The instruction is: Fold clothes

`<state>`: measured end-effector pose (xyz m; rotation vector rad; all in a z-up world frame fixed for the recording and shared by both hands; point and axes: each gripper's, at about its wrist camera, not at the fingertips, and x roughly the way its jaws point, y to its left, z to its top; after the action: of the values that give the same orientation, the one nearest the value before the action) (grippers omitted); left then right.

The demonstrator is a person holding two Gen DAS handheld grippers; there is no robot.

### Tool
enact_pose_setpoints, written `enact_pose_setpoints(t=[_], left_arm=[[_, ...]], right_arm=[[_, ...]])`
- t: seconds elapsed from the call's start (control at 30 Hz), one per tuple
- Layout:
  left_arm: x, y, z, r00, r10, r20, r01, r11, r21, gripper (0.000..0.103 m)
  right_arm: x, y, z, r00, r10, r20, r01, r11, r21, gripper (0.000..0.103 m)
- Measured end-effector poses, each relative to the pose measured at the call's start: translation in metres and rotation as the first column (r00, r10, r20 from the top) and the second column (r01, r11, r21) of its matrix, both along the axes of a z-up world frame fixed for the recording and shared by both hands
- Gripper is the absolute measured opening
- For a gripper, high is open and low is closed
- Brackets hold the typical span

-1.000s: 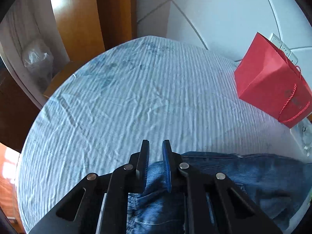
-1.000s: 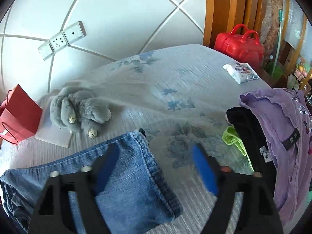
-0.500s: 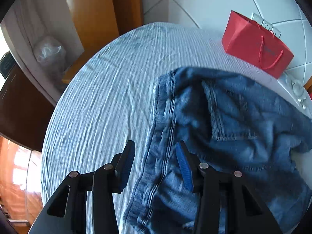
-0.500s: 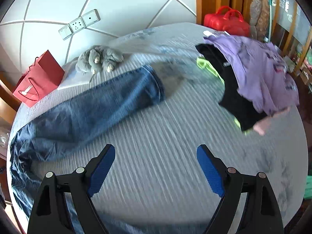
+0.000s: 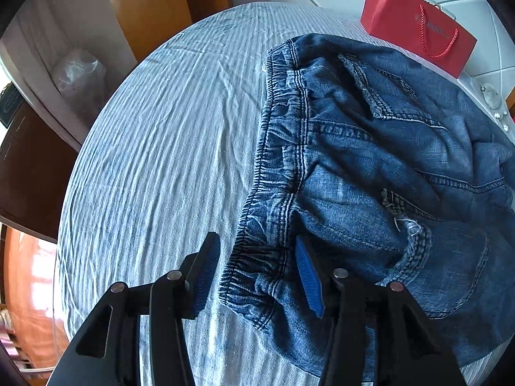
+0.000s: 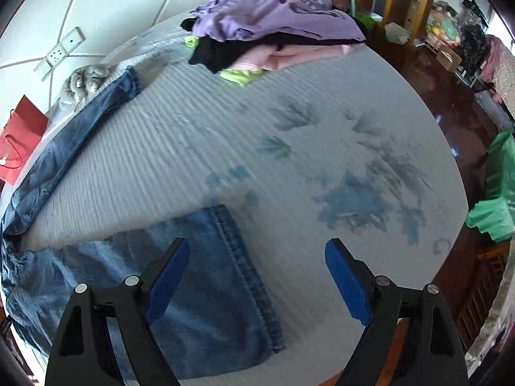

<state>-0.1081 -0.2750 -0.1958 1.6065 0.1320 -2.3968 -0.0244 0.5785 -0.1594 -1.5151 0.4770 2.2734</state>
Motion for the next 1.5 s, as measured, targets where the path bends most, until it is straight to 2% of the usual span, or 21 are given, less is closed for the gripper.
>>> enact_pose_setpoints(t=[0.2,0.4,0.53,0.6,0.63,0.67,0.7,0.73,0.77,0.8,0.83,0.87,0.97,1.03,1.1,1.17,1.23,1.27,1.33,1.43,1.5], left_arm=[[0.006,0.0,-0.001,0.999,-0.032,0.03,0.031,0.999,0.035,0.056],[0.017,0.006,0.012,0.997,-0.063,-0.043,0.066,0.996,0.067,0.061],[0.008,0.01,-0.001,0.996,-0.093,0.016,0.092,0.995,0.036,0.062],[0.004,0.005,-0.006,0.997,-0.075,0.022,0.073,0.996,0.059,0.064],[0.004,0.004,-0.007,0.998,-0.063,0.017,0.061,0.995,0.077,0.062],[0.005,0.005,-0.006,0.998,-0.053,0.013,0.052,0.994,0.094,0.052],[0.007,0.007,-0.005,0.999,-0.046,0.01,0.045,0.995,0.091,0.045],[0.01,0.014,-0.003,0.999,-0.045,0.011,0.044,0.998,0.047,0.037],[0.013,0.02,-0.001,0.999,-0.043,0.012,0.043,0.999,0.003,0.036],[0.017,0.025,0.001,0.999,-0.037,0.009,0.037,0.999,-0.036,0.035],[0.024,0.027,0.005,1.0,-0.018,-0.002,0.018,0.998,-0.054,0.034],[0.031,0.025,0.011,1.0,0.008,-0.015,-0.009,0.999,-0.052,0.034],[0.052,0.016,0.027,0.997,0.066,-0.037,-0.067,0.997,-0.027,0.033],[0.055,0.015,0.025,0.998,0.069,-0.013,-0.07,0.997,-0.022,0.034],[0.053,0.016,0.018,0.998,0.065,0.024,-0.064,0.998,-0.015,0.036],[0.052,0.014,0.024,0.997,0.066,0.031,-0.067,0.997,0.027,0.037],[0.054,0.007,0.049,0.997,0.079,-0.018,-0.077,0.992,0.098,0.04],[0.052,0.003,0.065,0.995,0.083,-0.05,-0.077,0.99,0.117,0.045],[0.034,-0.004,0.091,0.992,0.073,-0.102,-0.063,0.993,0.104,0.059],[-0.021,-0.017,0.106,0.991,0.023,-0.131,-0.017,0.999,0.048,0.061],[-0.063,-0.024,0.099,0.991,0.001,-0.131,0.006,0.999,0.048,0.061]], right_arm=[[-0.004,0.0,-0.017,0.998,0.056,-0.011,-0.057,0.997,-0.05,0.086],[-0.022,-0.024,-0.026,0.992,0.129,-0.008,-0.129,0.99,-0.061,0.086],[-0.028,-0.035,-0.031,0.987,0.157,0.009,-0.157,0.986,-0.057,0.086],[-0.03,-0.038,-0.034,0.987,0.16,0.018,-0.159,0.986,-0.059,0.086],[-0.03,-0.04,-0.036,0.987,0.162,0.021,-0.16,0.985,-0.059,0.086],[-0.03,-0.043,-0.038,0.985,0.168,0.031,-0.166,0.985,-0.051,0.086],[-0.031,-0.047,-0.039,0.982,0.18,0.053,-0.179,0.984,-0.024,0.07],[-0.031,-0.052,-0.041,0.979,0.191,0.075,-0.192,0.981,0.002,0.056],[-0.032,-0.057,-0.042,0.975,0.203,0.092,-0.206,0.978,0.026,0.046],[-0.033,-0.063,-0.04,0.971,0.22,0.096,-0.225,0.973,0.043,0.031],[-0.034,-0.068,-0.039,0.967,0.235,0.102,-0.242,0.968,0.064,0.008],[-0.035,-0.073,-0.036,0.964,0.241,0.112,-0.252,0.963,0.099,0.007],[-0.04,-0.074,-0.019,0.966,0.244,0.088,-0.255,0.952,0.167,0.006],[-0.048,-0.067,-0.009,0.97,0.234,0.056,-0.24,0.959,0.152,0.006],[-0.063,-0.064,-0.014,0.967,0.24,0.091,-0.25,0.959,0.135,0.008],[-0.074,-0.065,-0.023,0.957,0.243,0.155,-0.265,0.954,0.142,0.015],[-0.082,-0.065,-0.026,0.95,0.245,0.196,-0.277,0.948,0.157,0.051],[-0.084,-0.065,-0.016,0.954,0.249,0.168,-0.276,0.946,0.168,0.058],[-0.094,-0.067,0.005,0.955,0.275,0.108,-0.291,0.94,0.18,0.061],[-0.133,-0.079,0.028,0.936,0.351,0.03,-0.351,0.922,0.166,0.061],[-0.17,-0.084,0.037,0.923,0.385,-0.023,-0.379,0.916,0.135,0.061]])
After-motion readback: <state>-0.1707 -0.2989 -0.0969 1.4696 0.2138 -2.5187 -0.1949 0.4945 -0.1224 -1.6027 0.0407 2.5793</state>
